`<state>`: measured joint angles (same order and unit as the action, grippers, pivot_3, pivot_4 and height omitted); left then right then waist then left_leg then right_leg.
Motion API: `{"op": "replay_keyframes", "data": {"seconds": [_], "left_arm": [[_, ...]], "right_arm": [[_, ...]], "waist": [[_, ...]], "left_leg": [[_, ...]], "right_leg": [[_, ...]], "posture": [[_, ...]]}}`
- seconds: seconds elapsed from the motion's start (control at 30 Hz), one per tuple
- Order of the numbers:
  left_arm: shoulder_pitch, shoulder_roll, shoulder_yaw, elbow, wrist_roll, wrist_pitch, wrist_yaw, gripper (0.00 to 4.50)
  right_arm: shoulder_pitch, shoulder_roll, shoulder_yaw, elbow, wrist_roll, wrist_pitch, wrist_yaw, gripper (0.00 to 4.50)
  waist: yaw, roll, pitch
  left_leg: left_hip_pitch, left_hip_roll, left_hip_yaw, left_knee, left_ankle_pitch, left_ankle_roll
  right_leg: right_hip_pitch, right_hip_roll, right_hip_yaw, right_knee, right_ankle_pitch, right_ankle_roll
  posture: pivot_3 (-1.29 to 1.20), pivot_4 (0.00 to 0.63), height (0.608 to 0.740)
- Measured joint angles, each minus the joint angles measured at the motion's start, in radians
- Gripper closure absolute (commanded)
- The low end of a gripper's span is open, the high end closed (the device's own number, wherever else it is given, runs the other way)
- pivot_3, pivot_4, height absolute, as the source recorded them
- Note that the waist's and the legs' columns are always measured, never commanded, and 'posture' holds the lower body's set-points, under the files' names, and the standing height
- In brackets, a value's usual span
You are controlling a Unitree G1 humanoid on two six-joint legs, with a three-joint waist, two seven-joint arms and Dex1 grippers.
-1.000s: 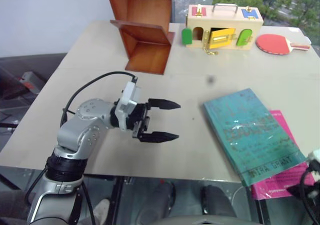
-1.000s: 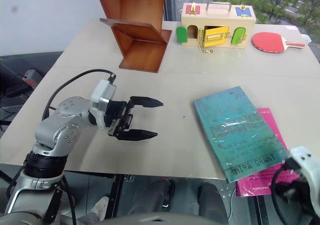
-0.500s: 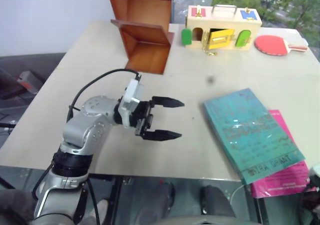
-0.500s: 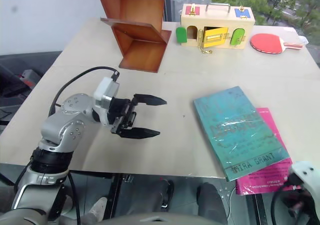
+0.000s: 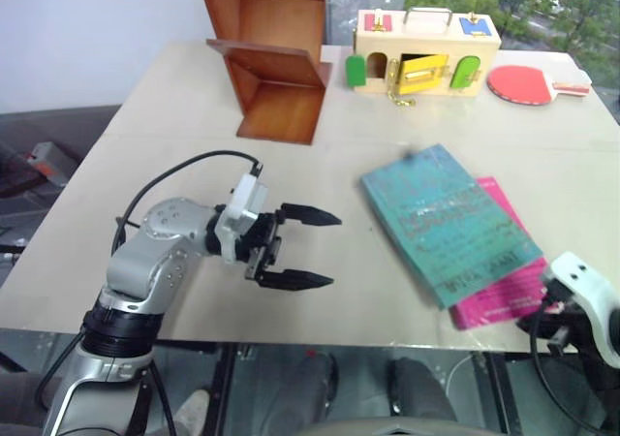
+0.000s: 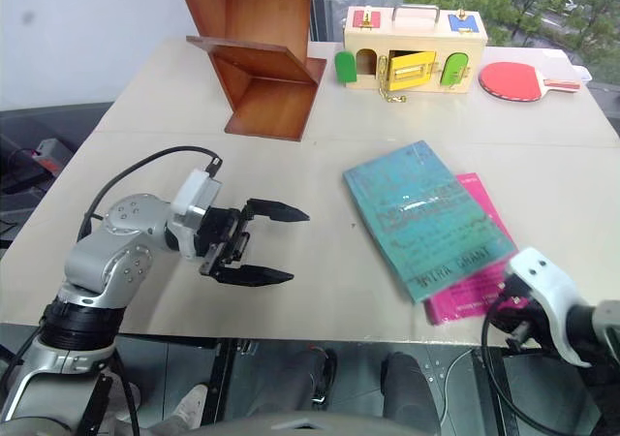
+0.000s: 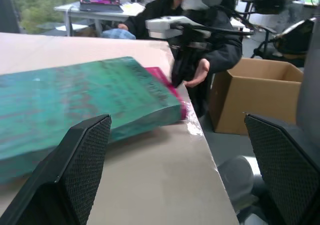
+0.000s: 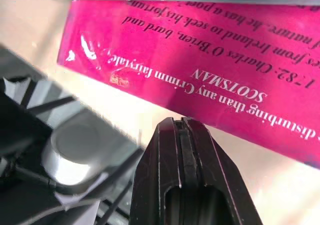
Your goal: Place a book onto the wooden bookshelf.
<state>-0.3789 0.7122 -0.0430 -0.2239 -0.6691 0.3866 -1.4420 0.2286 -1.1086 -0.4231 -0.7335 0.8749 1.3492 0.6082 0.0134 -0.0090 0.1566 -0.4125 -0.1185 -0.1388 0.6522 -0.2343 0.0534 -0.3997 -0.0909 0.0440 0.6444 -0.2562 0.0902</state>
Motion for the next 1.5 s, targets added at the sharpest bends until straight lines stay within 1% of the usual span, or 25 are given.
{"op": "replay_keyframes", "data": {"seconds": [0.07,0.13,0.23,0.3,0.37,0.4,0.43,0.5,0.57,0.7,0.83,0.87,0.9,0.97,1.07,1.2,1.33,1.37,1.47,1.5], "left_arm": [[0.004,0.013,0.005,0.002,0.001,-0.002,-0.015,0.0],[0.009,0.019,0.005,0.004,0.004,-0.008,-0.02,0.0],[0.027,0.025,0.014,0.021,0.019,-0.027,-0.017,0.0],[0.041,0.026,0.025,0.038,0.028,-0.037,-0.01,0.0],[0.051,0.024,0.036,0.042,0.04,-0.044,0.016,0.0],[0.056,0.019,0.038,0.042,0.04,-0.046,0.03,0.0],[0.061,0.014,0.039,0.041,0.04,-0.046,0.041,0.0],[0.07,-0.002,0.04,0.041,0.041,-0.047,0.064,0.0],[0.075,-0.009,0.043,0.041,0.041,-0.048,0.085,0.0],[0.078,-0.03,0.048,0.042,0.04,-0.047,0.12,0.0],[0.077,-0.037,0.047,0.048,0.049,-0.052,0.134,0.0],[0.077,-0.038,0.047,0.048,0.05,-0.052,0.136,0.0],[0.078,-0.037,0.048,0.048,0.053,-0.052,0.14,0.0],[0.087,-0.029,0.054,0.048,0.059,-0.052,0.15,0.0],[0.103,-0.022,0.067,0.045,0.071,-0.045,0.184,0.0],[0.132,-0.011,0.081,0.041,0.077,-0.028,0.225,0.0],[0.135,-0.011,0.086,0.037,0.08,-0.026,0.257,0.0],[0.137,-0.011,0.088,0.037,0.08,-0.026,0.264,0.0],[0.15,-0.011,0.105,0.039,0.082,-0.028,0.279,0.0],[0.15,-0.011,0.109,0.042,0.084,-0.033,0.28,0.0]], "right_arm": [[-0.111,0.02,0.098,0.039,-0.018,-0.006,-0.024,4.47],[-0.204,0.078,0.152,0.088,-0.034,-0.007,-0.058,4.47],[-0.226,0.092,0.13,0.089,-0.018,-0.001,-0.062,4.47],[-0.206,0.113,0.034,0.056,0.043,0.008,-0.043,4.47],[-0.24,0.163,-0.106,0.038,0.127,0.024,-0.057,4.47],[-0.282,0.187,-0.159,0.048,0.15,0.028,-0.087,4.47],[-0.321,0.207,-0.187,0.066,0.154,0.031,-0.122,4.47],[-0.436,0.257,-0.227,0.147,0.111,0.036,-0.245,4.47],[-0.511,0.279,-0.205,0.248,0.011,0.042,-0.374,4.47],[-0.597,0.34,-0.084,0.469,-0.168,-0.011,-0.502,4.47],[-0.714,0.435,0.047,0.759,-0.301,-0.157,-0.514,4.47],[-0.721,0.439,0.054,0.776,-0.309,-0.167,-0.512,4.47],[-0.753,0.455,0.073,0.847,-0.335,-0.204,-0.5,4.47],[-0.789,0.489,0.09,0.911,-0.348,-0.228,-0.469,4.47],[-0.807,0.549,0.114,0.879,-0.301,-0.192,-0.407,4.47],[-0.808,0.603,0.134,0.787,-0.27,-0.137,-0.382,4.47],[-0.797,0.645,0.149,0.741,-0.267,-0.135,-0.382,4.47],[-0.784,0.65,0.14,0.726,-0.269,-0.154,-0.385,4.47],[-0.66,0.643,0.116,0.597,-0.342,-0.358,-0.387,4.47],[-0.599,0.611,0.11,0.538,-0.376,-0.422,-0.384,4.23]], "waist": [[-0.002,0.0,0.0],[-0.001,0.0,0.0],[0.006,0.001,0.0],[0.007,0.001,0.0],[0.002,0.001,0.0],[0.001,0.001,0.0],[-0.001,0.001,0.0],[-0.003,0.001,0.0],[0.0,0.001,0.0],[-0.001,0.001,0.0],[-0.019,0.002,0.0],[-0.023,0.002,0.0],[-0.026,0.002,0.0],[-0.03,0.002,0.0],[-0.037,0.002,0.0],[-0.036,0.002,0.0],[-0.03,0.002,0.0],[-0.027,0.002,0.0],[-0.018,0.003,0.0],[-0.016,0.003,0.0]], "left_leg": [[0.0,0.0,0.0,0.0,0.0,0.0],[0.0,0.0,0.0,0.0,0.0,0.0],[-0.002,-0.001,-0.001,0.0,0.0,0.0],[-0.003,-0.001,-0.001,-0.001,0.0,0.0],[-0.003,-0.001,0.0,0.0,0.0,0.0],[-0.002,-0.001,0.0,0.0,0.0,0.0],[-0.001,-0.001,0.001,0.0,0.0,0.0],[-0.001,-0.001,0.002,0.0,0.0,0.0],[0.0,-0.001,0.002,0.0,0.001,-0.001],[-0.002,-0.001,0.005,-0.001,0.002,-0.002],[-0.003,-0.001,0.01,-0.001,0.002,-0.002],[-0.003,-0.001,0.01,-0.001,0.002,-0.002],[-0.003,-0.001,0.01,-0.001,0.002,-0.002],[-0.002,0.0,0.01,-0.001,0.002,-0.002],[-0.002,0.0,0.01,-0.001,0.002,-0.002],[-0.002,0.0,0.01,-0.001,0.001,-0.002],[-0.002,0.0,0.01,-0.001,0.001,-0.002],[-0.002,0.0,0.01,-0.001,0.001,-0.002],[-0.003,-0.001,0.009,-0.001,0.001,-0.002],[-0.003,-0.002,0.009,-0.001,0.001,-0.002]], "right_leg": [[-0.001,0.0,0.0,0.0,0.0,0.0],[-0.001,0.0,0.0,0.001,0.0,0.0],[-0.003,-0.001,0.0,0.001,0.0,0.0],[-0.003,0.0,0.0,0.001,0.0,0.0],[-0.003,-0.001,0.001,0.001,0.0,0.0],[-0.003,-0.001,0.001,0.001,0.0,0.0],[-0.003,-0.001,0.002,0.001,0.001,0.0],[-0.003,0.0,0.003,0.002,0.002,-0.001],[-0.004,0.0,0.003,0.005,0.002,-0.001],[-0.009,0.0,0.007,0.011,0.002,-0.001],[-0.013,0.001,0.013,0.014,0.002,-0.001],[-0.013,0.001,0.013,0.014,0.002,-0.001],[-0.013,0.001,0.013,0.014,0.002,-0.001],[-0.014,0.002,0.014,0.015,0.002,-0.001],[-0.014,0.003,0.014,0.016,0.002,-0.001],[-0.014,0.003,0.014,0.016,0.002,-0.001],[-0.014,0.003,0.014,0.016,0.002,-0.001],[-0.015,0.003,0.014,0.016,0.002,-0.001],[-0.016,0.004,0.01,0.016,0.002,-0.001],[-0.016,0.003,0.011,0.015,0.002,-0.001]], "posture": [[0.0,0.15,0.74],[0.0,0.15,0.74],[0.0,0.15,0.74],[0.0,0.15,0.74],[0.0,0.15,0.74],[0.0,0.15,0.74],[0.0,0.15,0.74],[0.0,0.15,0.74],[0.0,0.15,0.74],[0.0,0.15,0.74],[0.0,0.15,0.74],[0.0,0.15,0.74],[0.0,0.15,0.74],[0.0,0.15,0.74],[0.0,0.15,0.74],[0.0,0.15,0.74],[0.0,0.15,0.74],[0.0,0.15,0.74],[0.0,0.15,0.74],[0.0,0.15,0.74]]}}
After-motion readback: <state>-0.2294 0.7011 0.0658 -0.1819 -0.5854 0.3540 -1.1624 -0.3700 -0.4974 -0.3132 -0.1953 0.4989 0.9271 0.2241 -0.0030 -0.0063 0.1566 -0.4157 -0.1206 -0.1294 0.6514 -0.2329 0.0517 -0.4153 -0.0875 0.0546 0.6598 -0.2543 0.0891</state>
